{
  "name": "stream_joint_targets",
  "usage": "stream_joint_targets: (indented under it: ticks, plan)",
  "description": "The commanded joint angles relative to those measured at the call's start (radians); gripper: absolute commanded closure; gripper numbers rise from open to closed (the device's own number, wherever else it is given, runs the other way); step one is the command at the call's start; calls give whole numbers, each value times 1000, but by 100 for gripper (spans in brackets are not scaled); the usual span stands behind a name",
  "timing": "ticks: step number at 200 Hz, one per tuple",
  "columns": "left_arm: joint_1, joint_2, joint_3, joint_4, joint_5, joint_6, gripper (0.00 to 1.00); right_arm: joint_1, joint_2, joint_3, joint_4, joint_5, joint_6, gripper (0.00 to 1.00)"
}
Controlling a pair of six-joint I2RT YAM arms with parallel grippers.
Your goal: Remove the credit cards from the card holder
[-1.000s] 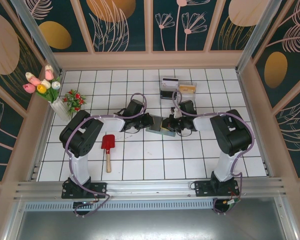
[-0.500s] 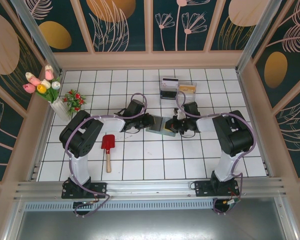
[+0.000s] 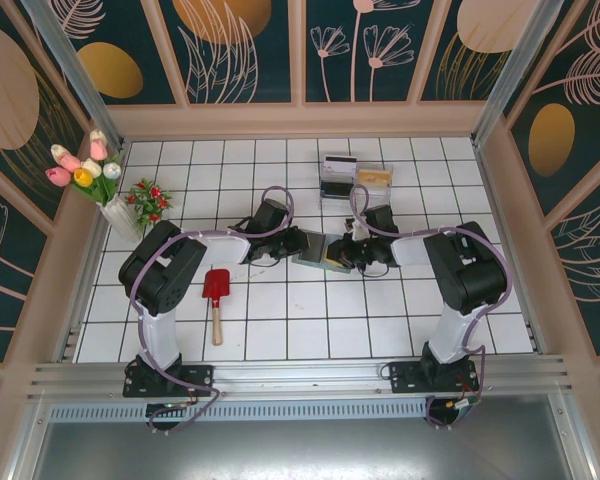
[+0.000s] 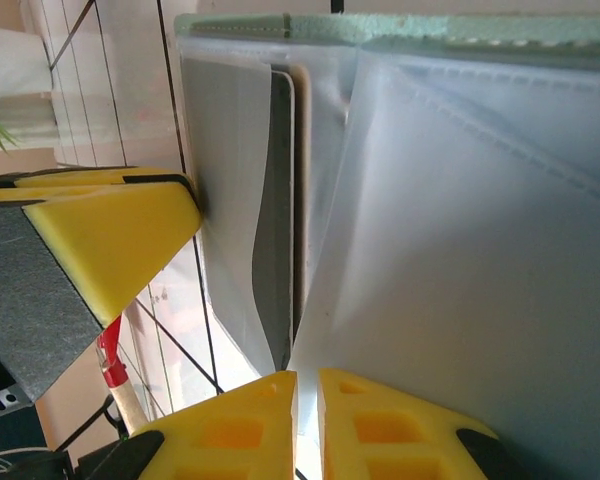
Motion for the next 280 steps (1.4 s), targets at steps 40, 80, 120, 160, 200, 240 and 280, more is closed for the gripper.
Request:
stream_joint_targets:
  ticks: [40, 80, 120, 160, 200, 240, 280]
  plan:
    - [4, 43, -45, -188, -58, 5, 82, 20, -129, 47, -135, 234, 7, 85]
    - [4, 44, -40, -189, -58, 7, 81, 33, -197, 87, -224, 342, -9, 84]
    - [4, 42, -38, -194, -61, 8, 82, 97, -132, 171, -244, 344, 41, 83]
    - [3, 43, -45, -191, -60, 7, 84, 118, -57, 165, -122, 259, 154, 83]
    - [4, 46, -48, -190, -60, 5, 84, 122, -5, 155, -72, 224, 180, 83]
    - [5, 47, -50, -199, -69, 5, 85, 113, -8, 113, -93, 219, 150, 83]
    - [4, 50, -53, -210, -88, 1, 86, 87, -53, 43, -74, 205, 93, 80]
